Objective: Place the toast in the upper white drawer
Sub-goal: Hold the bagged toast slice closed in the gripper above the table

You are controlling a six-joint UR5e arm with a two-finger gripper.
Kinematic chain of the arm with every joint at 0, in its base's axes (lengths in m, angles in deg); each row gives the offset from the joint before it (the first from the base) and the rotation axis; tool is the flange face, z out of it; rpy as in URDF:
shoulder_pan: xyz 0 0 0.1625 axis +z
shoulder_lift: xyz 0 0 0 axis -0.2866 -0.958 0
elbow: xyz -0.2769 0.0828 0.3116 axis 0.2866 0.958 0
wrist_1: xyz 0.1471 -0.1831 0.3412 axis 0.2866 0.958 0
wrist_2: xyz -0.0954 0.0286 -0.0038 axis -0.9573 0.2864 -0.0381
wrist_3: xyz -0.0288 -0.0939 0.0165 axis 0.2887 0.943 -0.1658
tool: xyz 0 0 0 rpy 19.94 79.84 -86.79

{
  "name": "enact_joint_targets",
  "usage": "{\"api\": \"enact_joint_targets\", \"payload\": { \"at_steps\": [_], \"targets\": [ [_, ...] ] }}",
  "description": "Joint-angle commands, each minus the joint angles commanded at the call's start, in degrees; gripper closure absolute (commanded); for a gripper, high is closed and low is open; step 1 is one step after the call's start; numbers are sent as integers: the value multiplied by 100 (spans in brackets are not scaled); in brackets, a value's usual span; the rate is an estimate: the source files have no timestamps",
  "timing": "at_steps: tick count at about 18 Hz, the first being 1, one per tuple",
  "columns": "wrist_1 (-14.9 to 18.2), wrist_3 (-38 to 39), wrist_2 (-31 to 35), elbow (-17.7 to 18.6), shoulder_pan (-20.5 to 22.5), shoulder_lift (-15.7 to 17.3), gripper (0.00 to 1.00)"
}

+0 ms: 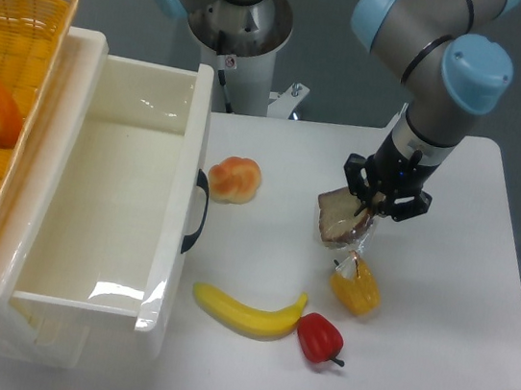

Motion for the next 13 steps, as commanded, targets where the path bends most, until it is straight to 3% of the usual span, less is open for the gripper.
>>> {"api": "enact_joint_targets", "payload": {
  "at_steps": [10,13],
  "targets": [
    [26,0,114,-52,-35,35,86],
    [324,0,158,-158,-35,44,86]
  ]
}}
